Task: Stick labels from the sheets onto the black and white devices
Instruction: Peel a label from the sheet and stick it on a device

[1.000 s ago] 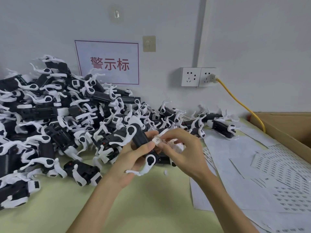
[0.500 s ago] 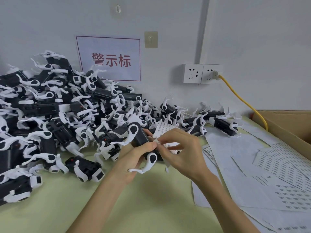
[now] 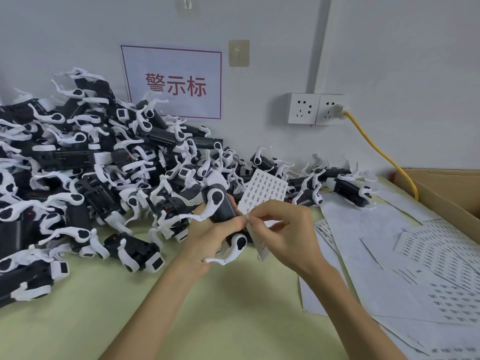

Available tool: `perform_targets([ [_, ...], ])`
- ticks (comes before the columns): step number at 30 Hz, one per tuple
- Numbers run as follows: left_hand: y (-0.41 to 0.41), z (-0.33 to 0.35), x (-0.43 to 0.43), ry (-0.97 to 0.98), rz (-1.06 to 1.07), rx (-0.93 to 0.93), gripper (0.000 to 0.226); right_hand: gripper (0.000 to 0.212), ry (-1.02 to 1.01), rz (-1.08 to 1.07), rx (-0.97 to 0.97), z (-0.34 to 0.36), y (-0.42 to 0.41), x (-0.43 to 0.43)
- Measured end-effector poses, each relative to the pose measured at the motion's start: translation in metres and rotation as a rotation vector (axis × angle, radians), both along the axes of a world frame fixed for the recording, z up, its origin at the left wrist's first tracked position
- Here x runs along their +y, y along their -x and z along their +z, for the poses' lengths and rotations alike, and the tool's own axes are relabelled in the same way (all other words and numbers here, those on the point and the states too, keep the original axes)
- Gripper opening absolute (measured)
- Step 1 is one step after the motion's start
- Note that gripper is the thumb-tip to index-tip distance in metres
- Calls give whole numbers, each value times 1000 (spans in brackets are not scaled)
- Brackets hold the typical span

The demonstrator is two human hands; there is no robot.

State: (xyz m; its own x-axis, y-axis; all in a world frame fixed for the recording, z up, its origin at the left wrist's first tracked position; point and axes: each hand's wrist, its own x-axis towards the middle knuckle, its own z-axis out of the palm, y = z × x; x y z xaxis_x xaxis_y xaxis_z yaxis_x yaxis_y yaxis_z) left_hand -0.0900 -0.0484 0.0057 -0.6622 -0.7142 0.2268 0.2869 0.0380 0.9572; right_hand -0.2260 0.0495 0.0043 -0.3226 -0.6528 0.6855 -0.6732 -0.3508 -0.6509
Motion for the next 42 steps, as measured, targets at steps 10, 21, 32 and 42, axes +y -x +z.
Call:
perform_targets([
  [10,0,5,3,-38,-35,38,26,17,-99,-33,-102,4,6,0],
  [21,-41,28,-39,-203,-147,149,26,25,-51,-42,-210,10,17,4],
  [32,-37,24,-22,-207,-347,-35,36,47,-79,3,-85,6,15,5],
  [42,-33,23,-17,-226,-356,-75,32,54,-90,-13,-46,5,17,6],
])
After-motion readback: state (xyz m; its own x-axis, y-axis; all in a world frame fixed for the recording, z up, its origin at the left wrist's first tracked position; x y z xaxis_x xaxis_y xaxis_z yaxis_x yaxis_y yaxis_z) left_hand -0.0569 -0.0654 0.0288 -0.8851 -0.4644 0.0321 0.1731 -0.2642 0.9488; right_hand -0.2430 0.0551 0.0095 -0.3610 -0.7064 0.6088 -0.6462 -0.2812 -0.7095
